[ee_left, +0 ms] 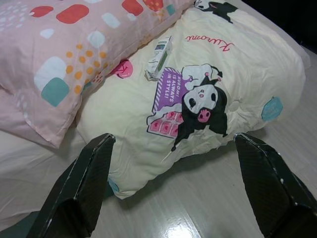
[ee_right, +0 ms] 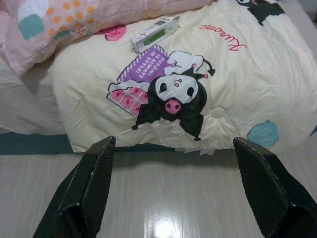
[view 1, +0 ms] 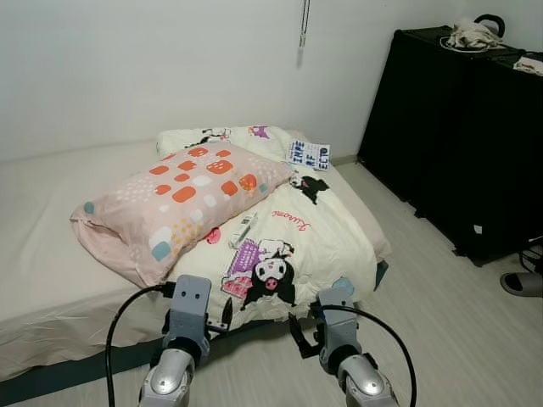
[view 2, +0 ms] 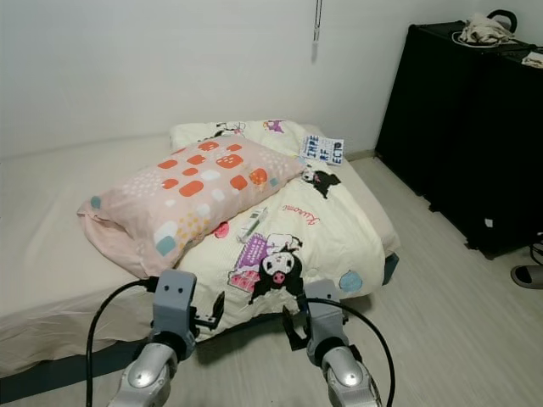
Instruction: Clean up the room
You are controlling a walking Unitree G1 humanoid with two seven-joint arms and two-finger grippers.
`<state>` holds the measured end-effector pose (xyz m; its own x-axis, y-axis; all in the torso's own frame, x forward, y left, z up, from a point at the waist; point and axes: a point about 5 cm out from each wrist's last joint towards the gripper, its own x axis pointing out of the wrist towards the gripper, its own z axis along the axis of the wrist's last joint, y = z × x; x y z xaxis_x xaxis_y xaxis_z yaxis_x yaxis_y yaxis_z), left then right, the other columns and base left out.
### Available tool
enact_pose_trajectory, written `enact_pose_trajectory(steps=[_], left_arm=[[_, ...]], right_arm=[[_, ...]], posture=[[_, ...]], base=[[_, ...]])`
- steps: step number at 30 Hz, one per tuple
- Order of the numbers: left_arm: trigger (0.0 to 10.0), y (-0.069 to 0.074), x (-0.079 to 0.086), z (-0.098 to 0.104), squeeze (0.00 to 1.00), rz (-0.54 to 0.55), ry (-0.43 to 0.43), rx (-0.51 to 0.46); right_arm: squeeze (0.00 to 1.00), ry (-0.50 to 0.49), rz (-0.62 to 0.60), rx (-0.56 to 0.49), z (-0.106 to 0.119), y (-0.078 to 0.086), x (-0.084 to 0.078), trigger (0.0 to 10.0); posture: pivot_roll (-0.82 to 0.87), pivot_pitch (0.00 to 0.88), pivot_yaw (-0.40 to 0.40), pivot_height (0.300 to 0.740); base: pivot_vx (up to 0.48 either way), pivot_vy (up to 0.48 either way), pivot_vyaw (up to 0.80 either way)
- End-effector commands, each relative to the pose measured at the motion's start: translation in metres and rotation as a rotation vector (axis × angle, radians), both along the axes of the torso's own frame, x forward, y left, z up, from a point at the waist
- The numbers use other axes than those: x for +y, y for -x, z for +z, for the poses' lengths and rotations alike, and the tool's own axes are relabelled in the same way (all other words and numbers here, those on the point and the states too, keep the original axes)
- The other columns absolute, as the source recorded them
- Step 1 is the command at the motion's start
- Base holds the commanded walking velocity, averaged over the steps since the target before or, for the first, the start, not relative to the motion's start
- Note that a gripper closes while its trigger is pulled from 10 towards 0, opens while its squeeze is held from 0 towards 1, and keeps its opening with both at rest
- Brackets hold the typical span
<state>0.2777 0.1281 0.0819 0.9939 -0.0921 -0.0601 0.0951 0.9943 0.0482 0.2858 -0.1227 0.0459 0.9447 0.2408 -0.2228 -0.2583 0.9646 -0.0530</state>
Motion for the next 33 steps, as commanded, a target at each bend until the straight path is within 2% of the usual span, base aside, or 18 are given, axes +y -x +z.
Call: enact_pose_trajectory(steps=[1, 14, 33], left_arm=[[10.0, 0.0013, -0.0008, -0.0048, 0.00, -0.009, 0.004, 0.027], [10.0, 0.0014, -0.0018, -0.0034, 0.00, -0.013, 0.013, 0.018], [10.0, 0.0020, -0.0006, -0.0042, 0.00, -0.006, 0.020, 0.023]], right_arm=[[0.00, -0.005, -0.009, 0.024, -0.0052, 0.0032, -0.0021, 10.0], [0.00, 0.001, -0.002, 0.026, -0.0056, 0.0032, -0.0017, 10.0], [0.00, 0.037, 0.031, 0.024, -0.0058, 0.0035, 0.0010, 10.0]], posture=[[-0.02, 0.132, -0.006, 0.740], [-0.03, 0.132, -0.006, 0.740], [-0.02, 0.132, -0.010, 0.740]], base=[[0.000, 0.000, 0.00], [0.256, 0.000, 0.00], [0.374, 0.000, 0.06]])
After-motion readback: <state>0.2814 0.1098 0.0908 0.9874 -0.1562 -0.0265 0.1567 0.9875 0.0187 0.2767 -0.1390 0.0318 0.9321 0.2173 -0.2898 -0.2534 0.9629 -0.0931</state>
